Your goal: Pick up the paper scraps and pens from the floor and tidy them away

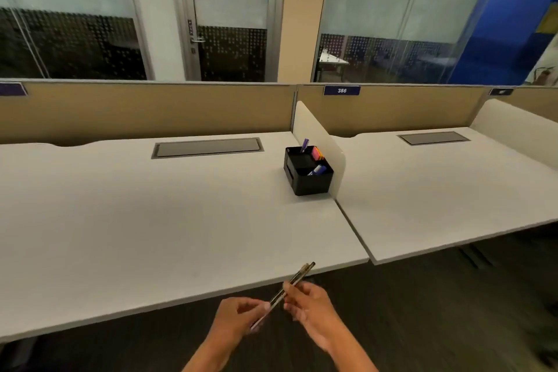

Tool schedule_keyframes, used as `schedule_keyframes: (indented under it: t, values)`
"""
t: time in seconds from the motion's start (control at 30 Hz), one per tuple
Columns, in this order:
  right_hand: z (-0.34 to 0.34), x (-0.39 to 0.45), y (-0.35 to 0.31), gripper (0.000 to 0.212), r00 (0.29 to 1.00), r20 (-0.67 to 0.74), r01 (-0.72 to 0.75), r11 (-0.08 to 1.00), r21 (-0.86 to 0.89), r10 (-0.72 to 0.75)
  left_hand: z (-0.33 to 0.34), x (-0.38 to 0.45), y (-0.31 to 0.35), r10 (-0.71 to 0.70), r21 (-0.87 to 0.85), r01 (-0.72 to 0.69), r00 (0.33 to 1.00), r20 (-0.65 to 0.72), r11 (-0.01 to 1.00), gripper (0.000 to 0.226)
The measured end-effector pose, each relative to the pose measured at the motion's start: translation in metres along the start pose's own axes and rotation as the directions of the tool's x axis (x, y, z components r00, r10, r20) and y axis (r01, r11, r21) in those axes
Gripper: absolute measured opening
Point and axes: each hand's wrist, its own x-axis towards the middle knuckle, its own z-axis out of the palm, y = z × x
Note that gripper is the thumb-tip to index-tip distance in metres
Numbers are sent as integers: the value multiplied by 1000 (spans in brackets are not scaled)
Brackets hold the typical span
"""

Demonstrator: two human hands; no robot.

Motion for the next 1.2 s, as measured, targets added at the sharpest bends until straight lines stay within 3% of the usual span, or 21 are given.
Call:
schedule_keyframes:
  t: [0.17,0.33,0.47,0.6,0.77,1.03,1.2]
  values:
    - [9,83,-100,15,984,-23,177,983,-44,-178,-28,69,32,-45,-170,-6,955,-293,985,33]
    - [12,177,-205,7,908,-145,382,919,-101,-393,-60,134,51,-86,-266,-36,897,-434,963,31]
    - [11,254,-271,15,808,-283,448,851,-274,-517,-73,182,69,-137,-313,-26,862,-488,949,33]
    - [7,328,-312,27,730,-360,417,796,-439,-581,-82,224,83,-191,-340,-4,822,-537,940,37]
    - [12,394,-325,26,698,-287,389,683,-618,-656,-90,248,88,-195,-301,0,764,-615,954,33]
    - [15,440,-304,29,728,-218,257,554,-792,-649,-106,254,87,-170,-245,1,722,-670,970,32]
    - [17,443,-296,25,753,-227,215,557,-802,-618,-106,255,91,-149,-215,2,727,-671,977,31]
